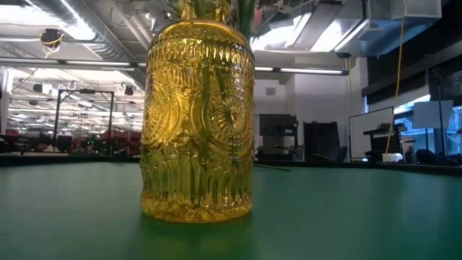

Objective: Sort flowers into vase by color
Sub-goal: Put the left violet flowers into the yellow crystal vase

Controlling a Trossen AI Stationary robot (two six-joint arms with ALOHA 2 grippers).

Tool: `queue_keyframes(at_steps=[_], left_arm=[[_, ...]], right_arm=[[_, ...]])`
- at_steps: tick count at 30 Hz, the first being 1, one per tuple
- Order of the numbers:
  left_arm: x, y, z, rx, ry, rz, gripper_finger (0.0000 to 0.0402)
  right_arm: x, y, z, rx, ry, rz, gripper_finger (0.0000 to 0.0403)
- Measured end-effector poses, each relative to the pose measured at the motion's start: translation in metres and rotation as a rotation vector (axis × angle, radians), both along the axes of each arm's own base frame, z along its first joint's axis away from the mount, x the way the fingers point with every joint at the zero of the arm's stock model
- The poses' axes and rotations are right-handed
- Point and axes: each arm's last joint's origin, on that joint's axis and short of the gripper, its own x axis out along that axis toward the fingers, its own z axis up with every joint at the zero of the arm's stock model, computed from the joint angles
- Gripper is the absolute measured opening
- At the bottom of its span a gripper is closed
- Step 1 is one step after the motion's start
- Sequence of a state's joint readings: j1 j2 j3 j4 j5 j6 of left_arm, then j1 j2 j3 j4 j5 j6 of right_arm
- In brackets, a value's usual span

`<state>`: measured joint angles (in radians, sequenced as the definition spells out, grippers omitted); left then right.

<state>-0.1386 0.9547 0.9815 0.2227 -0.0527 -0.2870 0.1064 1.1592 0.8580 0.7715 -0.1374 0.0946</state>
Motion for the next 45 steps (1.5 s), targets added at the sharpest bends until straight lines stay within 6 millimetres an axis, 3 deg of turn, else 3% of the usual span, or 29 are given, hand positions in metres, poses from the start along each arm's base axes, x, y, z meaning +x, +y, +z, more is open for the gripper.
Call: queue_keyframes(at_steps=[5,11,21,45], left_arm=[[0.025,-0.025,0.018,0.041,0.077,0.032,0.0002],[0.053,-0.049,0.011,0.069,0.215,0.08,0.0002],[0.065,-0.055,0.006,0.079,0.25,0.149,0.0003],[0.074,-0.06,-0.002,0.081,0.274,0.148,0.0003]], right_arm=[[0.018,0.019,0.019,-0.076,0.067,-0.044,0.0292],[0.043,0.029,0.038,-0.11,0.075,-0.063,0.0292],[0.075,0.034,0.041,-0.113,0.115,-0.079,0.0292],[0.079,0.036,0.042,-0.068,0.1,-0.042,0.0292]])
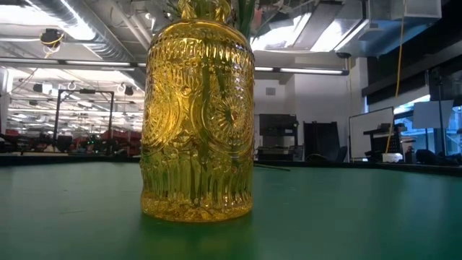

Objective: Sort flowers into vase by color
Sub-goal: Put the left violet flowers into the yellow crystal vase

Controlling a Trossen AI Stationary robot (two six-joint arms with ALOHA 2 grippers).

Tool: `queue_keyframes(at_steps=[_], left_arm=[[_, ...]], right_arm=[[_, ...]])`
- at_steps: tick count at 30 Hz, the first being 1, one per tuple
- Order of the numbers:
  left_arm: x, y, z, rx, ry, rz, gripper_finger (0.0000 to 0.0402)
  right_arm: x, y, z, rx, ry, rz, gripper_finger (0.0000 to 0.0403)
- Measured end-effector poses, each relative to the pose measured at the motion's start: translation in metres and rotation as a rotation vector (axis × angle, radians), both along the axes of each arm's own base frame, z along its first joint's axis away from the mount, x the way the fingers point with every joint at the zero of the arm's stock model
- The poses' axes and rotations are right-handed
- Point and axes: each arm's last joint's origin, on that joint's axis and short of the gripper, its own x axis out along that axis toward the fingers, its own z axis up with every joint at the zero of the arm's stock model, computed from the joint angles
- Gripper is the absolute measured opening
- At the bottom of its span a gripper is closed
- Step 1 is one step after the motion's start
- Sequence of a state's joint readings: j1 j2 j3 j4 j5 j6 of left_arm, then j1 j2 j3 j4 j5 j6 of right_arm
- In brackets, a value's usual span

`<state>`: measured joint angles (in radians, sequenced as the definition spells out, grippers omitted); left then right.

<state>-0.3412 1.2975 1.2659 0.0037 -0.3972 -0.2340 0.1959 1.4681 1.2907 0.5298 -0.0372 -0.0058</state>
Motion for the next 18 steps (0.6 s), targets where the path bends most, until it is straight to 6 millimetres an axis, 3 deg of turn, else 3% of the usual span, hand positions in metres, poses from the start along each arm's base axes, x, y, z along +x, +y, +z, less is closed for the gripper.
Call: queue_keyframes(at_steps=[15,18], left_arm=[[0.015,-0.004,-0.009,0.0,0.0,0.0,0.0003],[0.015,-0.004,-0.009,0.0,0.0,-0.001,0.0003]], right_arm=[[0.001,0.0,-0.002,0.001,0.016,0.002,0.0291],[0.001,0.0,-0.002,0.001,0.018,0.003,0.0274]])
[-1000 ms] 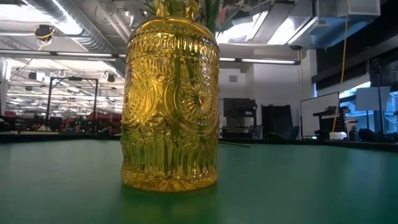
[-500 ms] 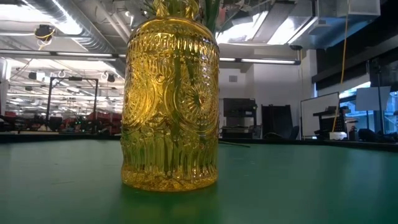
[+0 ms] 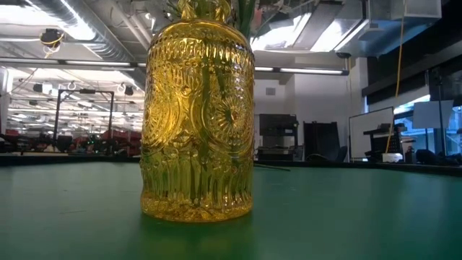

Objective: Sort flowers into vase by color
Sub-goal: Put the left violet flowers into the yellow crystal vase

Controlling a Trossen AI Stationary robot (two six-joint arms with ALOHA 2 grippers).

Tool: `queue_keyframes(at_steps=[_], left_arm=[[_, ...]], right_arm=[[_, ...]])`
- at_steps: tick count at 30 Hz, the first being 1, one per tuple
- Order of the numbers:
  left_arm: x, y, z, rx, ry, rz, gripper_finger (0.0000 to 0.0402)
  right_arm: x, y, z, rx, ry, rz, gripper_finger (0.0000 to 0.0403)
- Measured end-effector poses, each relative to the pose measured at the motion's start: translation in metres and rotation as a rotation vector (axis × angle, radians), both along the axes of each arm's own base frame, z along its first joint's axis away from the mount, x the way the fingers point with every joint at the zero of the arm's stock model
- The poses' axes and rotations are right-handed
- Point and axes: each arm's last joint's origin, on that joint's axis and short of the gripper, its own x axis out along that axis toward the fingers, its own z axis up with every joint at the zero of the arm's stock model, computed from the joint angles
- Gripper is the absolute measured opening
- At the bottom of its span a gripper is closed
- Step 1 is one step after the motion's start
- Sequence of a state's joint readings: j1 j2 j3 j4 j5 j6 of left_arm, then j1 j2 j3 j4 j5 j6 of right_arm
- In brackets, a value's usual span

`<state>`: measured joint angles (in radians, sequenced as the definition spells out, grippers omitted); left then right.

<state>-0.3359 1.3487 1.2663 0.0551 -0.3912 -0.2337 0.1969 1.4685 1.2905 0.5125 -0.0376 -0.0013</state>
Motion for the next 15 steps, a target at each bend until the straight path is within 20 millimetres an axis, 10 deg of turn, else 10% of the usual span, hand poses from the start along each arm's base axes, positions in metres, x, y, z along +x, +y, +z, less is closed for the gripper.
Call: queue_keyframes(at_steps=[15], left_arm=[[-0.0001,-0.0004,-0.0003,0.001,0.003,0.0,0.0053]], right_arm=[[0.0001,0.0002,-0.0005,-0.034,-0.003,0.005,0.0016]])
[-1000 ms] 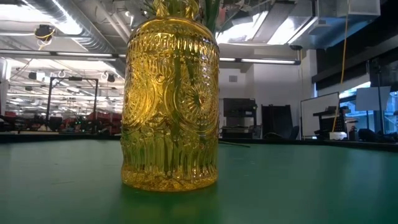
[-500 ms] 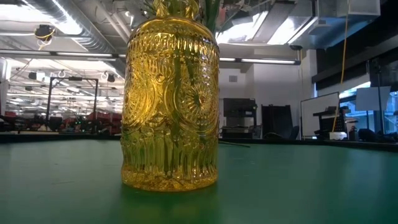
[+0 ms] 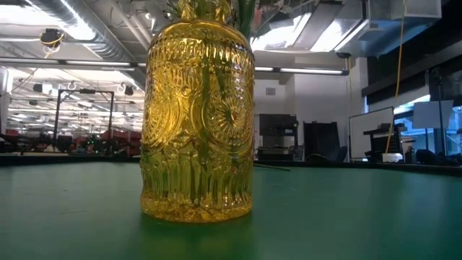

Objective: Sort flowers into vase by color
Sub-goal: Put the left violet flowers into the yellow crystal vase

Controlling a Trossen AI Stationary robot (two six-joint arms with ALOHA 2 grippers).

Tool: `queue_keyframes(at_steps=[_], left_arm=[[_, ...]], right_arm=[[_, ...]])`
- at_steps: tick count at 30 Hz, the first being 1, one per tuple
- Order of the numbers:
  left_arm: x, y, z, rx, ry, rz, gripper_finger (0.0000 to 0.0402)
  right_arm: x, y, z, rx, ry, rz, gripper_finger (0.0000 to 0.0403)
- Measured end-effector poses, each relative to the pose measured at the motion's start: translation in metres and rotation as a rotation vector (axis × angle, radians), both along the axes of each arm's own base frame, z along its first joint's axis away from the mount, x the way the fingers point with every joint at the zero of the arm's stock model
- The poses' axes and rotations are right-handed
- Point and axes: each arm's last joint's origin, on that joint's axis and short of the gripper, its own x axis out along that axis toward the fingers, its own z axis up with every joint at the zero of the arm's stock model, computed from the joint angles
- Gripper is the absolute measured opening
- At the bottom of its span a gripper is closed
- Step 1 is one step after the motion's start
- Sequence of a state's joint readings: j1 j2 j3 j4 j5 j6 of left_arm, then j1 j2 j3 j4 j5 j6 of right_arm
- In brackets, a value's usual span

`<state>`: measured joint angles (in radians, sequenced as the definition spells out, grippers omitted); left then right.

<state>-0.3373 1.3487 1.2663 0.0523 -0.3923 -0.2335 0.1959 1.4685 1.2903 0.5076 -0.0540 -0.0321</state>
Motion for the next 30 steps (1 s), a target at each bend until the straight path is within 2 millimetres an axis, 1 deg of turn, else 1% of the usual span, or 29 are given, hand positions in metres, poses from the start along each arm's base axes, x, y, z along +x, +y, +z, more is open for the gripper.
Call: queue_keyframes(at_steps=[2,5,8,10,13,17,20,22,25,30], left_arm=[[-0.001,-0.002,0.0,0.007,0.0,-0.007,0.0078],[-0.002,-0.005,0.0,0.03,0.0,-0.018,0.0116],[-0.008,-0.007,0.005,0.04,-0.01,-0.015,0.0148],[-0.017,-0.008,0.01,0.053,-0.018,-0.003,0.0165],[-0.035,-0.01,0.019,0.075,-0.02,0.032,0.0183],[-0.059,-0.014,0.031,0.074,-0.039,0.061,0.0193],[-0.078,-0.02,0.037,0.085,-0.04,0.067,0.0195],[-0.089,-0.023,0.038,0.099,-0.024,0.084,0.0195],[-0.101,-0.028,0.036,0.127,0.009,0.115,0.0195],[-0.112,-0.035,0.031,0.179,0.059,0.132,0.0195]], right_arm=[[0.0,0.0,0.0,-0.008,-0.001,-0.002,0.0013],[0.0,0.0,0.0,-0.009,0.001,-0.003,0.0023],[0.0,0.0,0.0,-0.022,-0.004,-0.014,0.0011],[-0.003,-0.001,0.002,-0.027,-0.006,-0.019,0.0008],[-0.01,-0.002,0.008,-0.026,-0.014,-0.02,0.0013],[-0.024,-0.005,0.018,-0.031,-0.005,-0.02,0.0007],[-0.037,-0.001,0.023,-0.032,0.034,0.004,0.0007],[-0.045,0.006,0.025,-0.038,0.055,0.032,0.0007],[-0.058,0.021,0.026,-0.076,0.096,0.088,0.0005],[-0.072,0.051,0.02,-0.115,0.159,0.131,0.0005]])
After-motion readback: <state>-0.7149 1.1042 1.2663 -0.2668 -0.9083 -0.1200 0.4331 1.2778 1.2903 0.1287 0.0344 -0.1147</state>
